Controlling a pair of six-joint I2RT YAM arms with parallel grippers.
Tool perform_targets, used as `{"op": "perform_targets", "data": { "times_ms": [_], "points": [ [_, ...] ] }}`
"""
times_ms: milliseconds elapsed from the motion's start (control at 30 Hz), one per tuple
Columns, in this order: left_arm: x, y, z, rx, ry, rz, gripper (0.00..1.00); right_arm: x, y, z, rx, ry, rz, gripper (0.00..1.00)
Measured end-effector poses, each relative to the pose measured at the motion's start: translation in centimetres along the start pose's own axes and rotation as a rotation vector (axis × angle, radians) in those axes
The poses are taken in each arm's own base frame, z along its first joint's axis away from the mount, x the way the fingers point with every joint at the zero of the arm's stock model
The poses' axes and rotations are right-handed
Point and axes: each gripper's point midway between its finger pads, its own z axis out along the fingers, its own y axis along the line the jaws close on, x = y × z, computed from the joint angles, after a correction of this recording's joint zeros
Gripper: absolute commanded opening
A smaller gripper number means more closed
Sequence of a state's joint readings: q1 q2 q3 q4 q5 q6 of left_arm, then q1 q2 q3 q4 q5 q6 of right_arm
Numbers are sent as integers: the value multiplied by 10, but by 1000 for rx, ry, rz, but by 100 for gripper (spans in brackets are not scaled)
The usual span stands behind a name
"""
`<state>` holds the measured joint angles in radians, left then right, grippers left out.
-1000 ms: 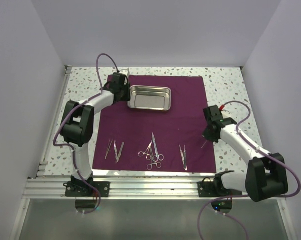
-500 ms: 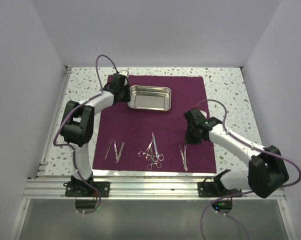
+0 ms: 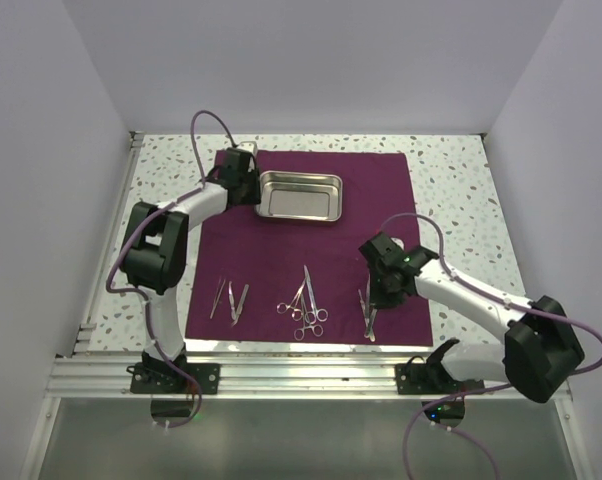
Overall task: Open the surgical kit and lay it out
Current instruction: Place the medical item in the surgical kit, then reset both arms
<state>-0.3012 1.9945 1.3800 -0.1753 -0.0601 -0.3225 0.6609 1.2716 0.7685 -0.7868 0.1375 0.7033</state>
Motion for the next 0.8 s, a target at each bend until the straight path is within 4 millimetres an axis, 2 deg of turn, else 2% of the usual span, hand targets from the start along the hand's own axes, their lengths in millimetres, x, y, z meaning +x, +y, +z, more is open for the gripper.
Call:
{"op": "perform_targets", "data": {
  "times_ms": [67, 100, 167, 233, 300, 367, 433, 500, 633, 733, 800],
  "points": [
    [0, 0, -1, -1, 1, 0, 50, 1, -1, -4, -5, -5, -9, 40],
    [1, 0, -1, -2, 4, 0, 59, 1, -2, -8, -7, -7, -19, 62],
    [2, 1, -3, -6, 14, -2, 66, -3, -2, -17, -13, -23, -43, 69],
    [2, 1, -7, -9, 22, -5, 76, -18, 4, -36, -46, -81, -67, 82],
    [-1, -1, -16, -7, 22, -2, 84, -43, 14, -63, -96, -186, -89, 86],
    [-9, -6, -32, 4, -3, 3, 86, -70, 22, -95, -144, -308, -96, 89],
    [-18, -14, -58, 26, -42, 9, 86, -94, 26, -129, -179, -435, -88, 94],
    [-24, -23, -89, 54, -87, 19, 84, -110, 23, -157, -195, -534, -71, 96],
    [-22, -38, -163, 122, -196, 41, 83, -120, 5, -188, -193, -682, -23, 98],
    [-5, -42, -218, 174, -271, 45, 84, -117, -12, -201, -212, -794, 18, 98],
    [8, -39, -248, 205, -314, 36, 85, -111, -24, -207, -223, -859, 41, 98]
  ]
}}
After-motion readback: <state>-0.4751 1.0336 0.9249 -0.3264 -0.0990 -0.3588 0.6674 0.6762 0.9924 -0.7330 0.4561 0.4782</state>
